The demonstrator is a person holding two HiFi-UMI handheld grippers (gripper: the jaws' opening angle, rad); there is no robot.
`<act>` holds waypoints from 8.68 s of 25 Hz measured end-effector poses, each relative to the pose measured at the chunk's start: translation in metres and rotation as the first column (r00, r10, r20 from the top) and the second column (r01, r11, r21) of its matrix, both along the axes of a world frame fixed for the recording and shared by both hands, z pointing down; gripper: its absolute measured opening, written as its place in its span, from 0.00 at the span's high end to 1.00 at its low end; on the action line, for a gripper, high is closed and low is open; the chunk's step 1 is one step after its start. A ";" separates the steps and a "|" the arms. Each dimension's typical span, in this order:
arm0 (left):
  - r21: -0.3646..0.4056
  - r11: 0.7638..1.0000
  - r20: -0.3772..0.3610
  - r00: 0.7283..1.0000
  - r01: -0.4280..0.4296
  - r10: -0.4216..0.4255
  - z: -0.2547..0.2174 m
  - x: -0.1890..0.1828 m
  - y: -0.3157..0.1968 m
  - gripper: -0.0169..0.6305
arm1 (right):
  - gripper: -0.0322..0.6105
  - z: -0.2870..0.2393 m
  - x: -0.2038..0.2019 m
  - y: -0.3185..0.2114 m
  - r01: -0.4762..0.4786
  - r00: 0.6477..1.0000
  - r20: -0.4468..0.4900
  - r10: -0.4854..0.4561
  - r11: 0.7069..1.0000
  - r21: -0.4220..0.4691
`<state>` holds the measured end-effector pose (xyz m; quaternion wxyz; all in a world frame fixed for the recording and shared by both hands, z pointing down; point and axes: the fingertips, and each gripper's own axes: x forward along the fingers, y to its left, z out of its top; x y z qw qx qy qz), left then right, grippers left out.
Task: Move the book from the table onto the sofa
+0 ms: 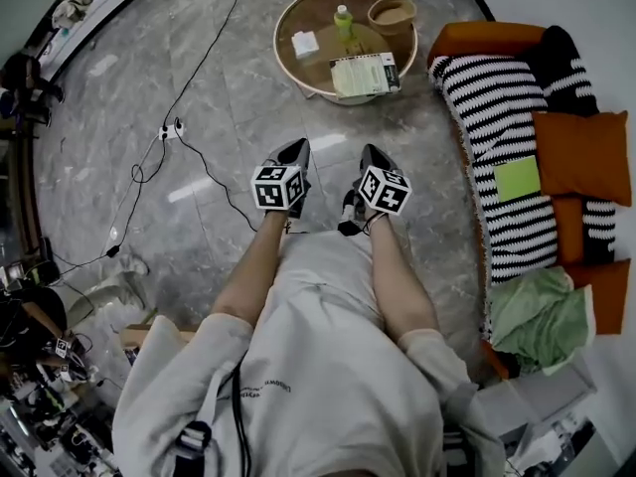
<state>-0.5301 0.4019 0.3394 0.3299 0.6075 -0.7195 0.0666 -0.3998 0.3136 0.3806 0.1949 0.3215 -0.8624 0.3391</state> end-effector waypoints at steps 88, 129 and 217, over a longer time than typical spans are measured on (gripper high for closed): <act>-0.435 0.406 -0.097 0.491 -0.803 0.866 0.327 -0.065 -0.384 0.96 | 0.94 0.293 -0.069 -0.202 -0.502 0.838 0.015 0.546 0.780 -0.373; -0.434 0.267 -0.152 0.363 -0.860 0.919 0.327 -0.032 -0.367 0.96 | 0.66 0.291 -0.075 -0.246 -0.494 0.535 0.398 0.745 0.658 -0.568; 0.080 0.052 0.092 0.059 -0.995 0.994 -0.033 0.426 -0.232 0.96 | 0.69 -0.050 0.361 -0.015 -0.970 0.114 -0.085 0.990 0.130 0.207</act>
